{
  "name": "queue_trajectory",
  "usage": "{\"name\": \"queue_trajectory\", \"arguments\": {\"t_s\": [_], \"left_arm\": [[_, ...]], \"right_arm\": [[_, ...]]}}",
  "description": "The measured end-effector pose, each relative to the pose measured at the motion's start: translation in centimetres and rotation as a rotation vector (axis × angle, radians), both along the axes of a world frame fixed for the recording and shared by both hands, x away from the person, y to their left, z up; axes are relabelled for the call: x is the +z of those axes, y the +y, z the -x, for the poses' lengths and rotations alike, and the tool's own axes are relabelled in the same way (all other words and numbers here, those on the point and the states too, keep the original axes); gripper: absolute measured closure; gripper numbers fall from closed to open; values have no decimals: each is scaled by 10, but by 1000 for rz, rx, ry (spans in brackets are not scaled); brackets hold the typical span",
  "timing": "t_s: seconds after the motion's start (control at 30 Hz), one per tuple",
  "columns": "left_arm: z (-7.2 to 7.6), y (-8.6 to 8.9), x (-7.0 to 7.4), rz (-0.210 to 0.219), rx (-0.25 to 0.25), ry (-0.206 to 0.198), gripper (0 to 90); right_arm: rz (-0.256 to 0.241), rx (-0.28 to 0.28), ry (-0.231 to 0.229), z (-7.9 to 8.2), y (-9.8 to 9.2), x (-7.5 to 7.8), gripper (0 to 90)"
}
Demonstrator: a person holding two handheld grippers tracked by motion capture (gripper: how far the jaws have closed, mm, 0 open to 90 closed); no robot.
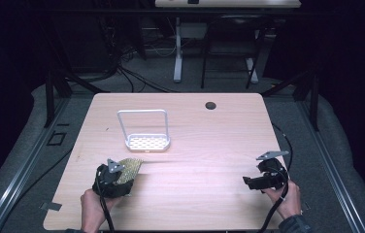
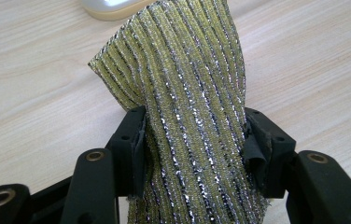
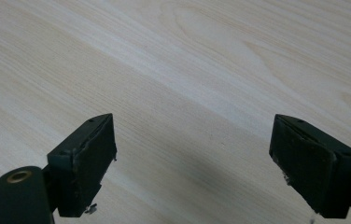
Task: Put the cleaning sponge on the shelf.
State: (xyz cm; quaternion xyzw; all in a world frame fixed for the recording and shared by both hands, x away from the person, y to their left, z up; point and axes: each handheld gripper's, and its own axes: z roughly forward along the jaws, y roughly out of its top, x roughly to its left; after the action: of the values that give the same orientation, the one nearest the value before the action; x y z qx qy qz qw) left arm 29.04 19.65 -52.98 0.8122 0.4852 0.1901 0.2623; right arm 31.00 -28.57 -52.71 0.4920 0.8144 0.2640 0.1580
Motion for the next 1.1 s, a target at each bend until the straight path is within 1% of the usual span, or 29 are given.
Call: {"name": "queue_trajectory", "arguments": {"t_s": [0.13,0.17,0.23,0.27,0.37,0.4,0.5,0.57,0.87,0.9,1.1], "left_arm": [[-1,-2,1,-3,-5,-3,456],[-2,-2,1,-4,-10,-11,454],[-2,-2,2,0,-9,-15,453],[-3,-3,3,-1,-11,-26,453],[-7,-4,3,5,-12,-35,450],[-8,-4,4,3,-13,-28,450],[-12,-6,3,7,-16,-33,448],[-16,-8,4,3,-23,-31,446],[-27,-12,5,8,-27,-37,446],[-29,-12,5,6,-29,-33,446],[-37,-13,9,11,-32,-44,444]], "right_arm": [[0,1,1,0,0,0,138],[0,2,1,0,1,0,138],[1,3,0,-1,1,0,138],[1,3,0,-1,1,0,138],[3,1,4,-1,1,0,138],[3,1,4,-1,1,0,138],[0,2,5,-1,1,0,138],[0,5,8,-1,1,0,138],[-2,9,9,-1,1,-1,138],[0,11,8,-1,1,-1,137],[-4,13,8,-2,3,-2,138]]}}
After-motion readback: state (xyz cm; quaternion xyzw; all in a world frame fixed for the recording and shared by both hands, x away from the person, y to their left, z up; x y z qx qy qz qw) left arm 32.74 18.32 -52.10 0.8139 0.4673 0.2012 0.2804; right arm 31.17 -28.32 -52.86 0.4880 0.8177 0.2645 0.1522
